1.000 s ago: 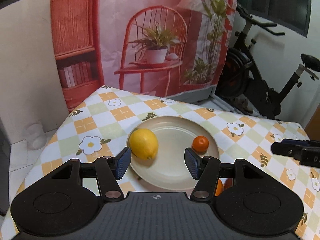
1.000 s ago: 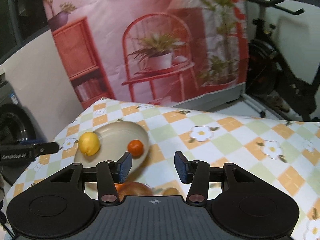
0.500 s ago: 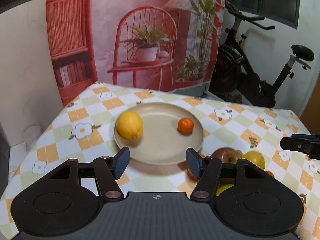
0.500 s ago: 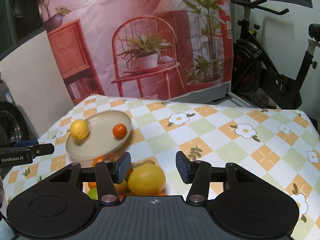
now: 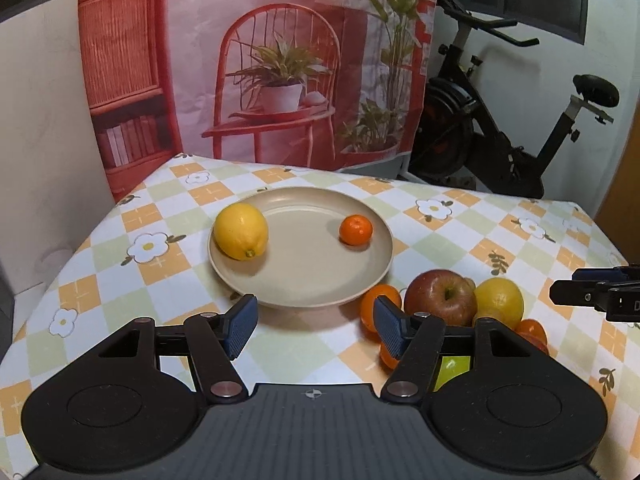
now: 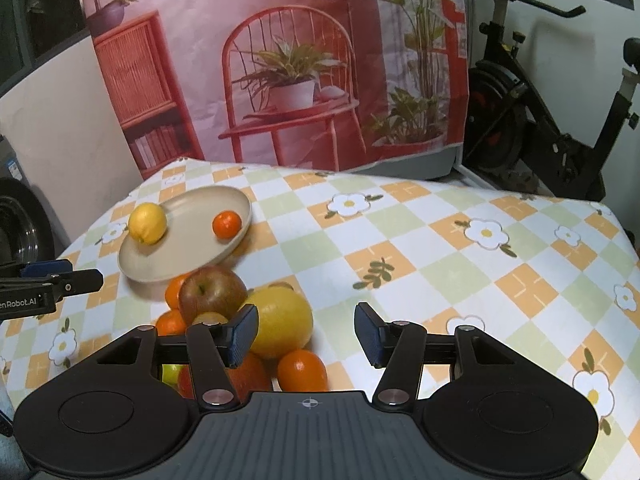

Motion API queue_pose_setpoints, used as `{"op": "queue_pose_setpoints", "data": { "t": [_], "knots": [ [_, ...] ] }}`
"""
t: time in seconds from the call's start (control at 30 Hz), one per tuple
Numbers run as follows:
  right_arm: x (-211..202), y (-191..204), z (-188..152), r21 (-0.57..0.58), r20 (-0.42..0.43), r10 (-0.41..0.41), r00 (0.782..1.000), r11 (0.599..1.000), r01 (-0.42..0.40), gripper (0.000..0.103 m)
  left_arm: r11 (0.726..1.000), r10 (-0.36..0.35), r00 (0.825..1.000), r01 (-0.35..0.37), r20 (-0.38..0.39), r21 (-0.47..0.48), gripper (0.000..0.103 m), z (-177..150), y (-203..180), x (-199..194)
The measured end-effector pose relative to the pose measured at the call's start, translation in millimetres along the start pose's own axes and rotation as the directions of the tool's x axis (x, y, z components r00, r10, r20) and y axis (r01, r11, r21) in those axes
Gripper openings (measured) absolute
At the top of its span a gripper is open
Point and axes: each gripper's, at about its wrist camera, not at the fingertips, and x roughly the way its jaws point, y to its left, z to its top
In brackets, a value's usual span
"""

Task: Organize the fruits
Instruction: 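Withdraw both open tools from the plate back to the fruit pile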

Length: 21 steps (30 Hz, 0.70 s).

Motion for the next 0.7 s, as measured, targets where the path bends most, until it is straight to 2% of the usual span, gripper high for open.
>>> {"op": "queue_pose_setpoints", "data": {
  "t": [0.23,0.53,0.6,0.67,0.7],
  "knots": [
    [4,-14,-4,0.017,-0.018,-0.023,1.000,1.000,0.023,0.050,1.000,-0.006,1.000,0.006,-0.018,0.012,0.067,3,0,6],
    [14,-20,-6,0.042,-0.027,-0.005,1.000,0.999,0.006,0.050,0.999,-0.006,1.000,0.005,0.009,0.036,0.067,41,19,11],
    [14,-19,-6,0.039,-0.026,-0.008,1.000,0.999,0.009,0.050,0.999,0.003,0.999,-0.004,0.033,0.042,0.069,52,22,9],
    [14,-18,-6,0.038,-0.028,-0.005,1.000,0.999,0.006,0.050,1.000,0.002,0.999,-0.003,0.033,0.024,0.079,59,27,9],
    [15,-16,-7,0.036,-0.029,-0.001,1.000,0.999,0.002,0.050,1.000,-0.012,1.000,0.012,0.020,0.005,0.080,59,30,11]
  ]
}}
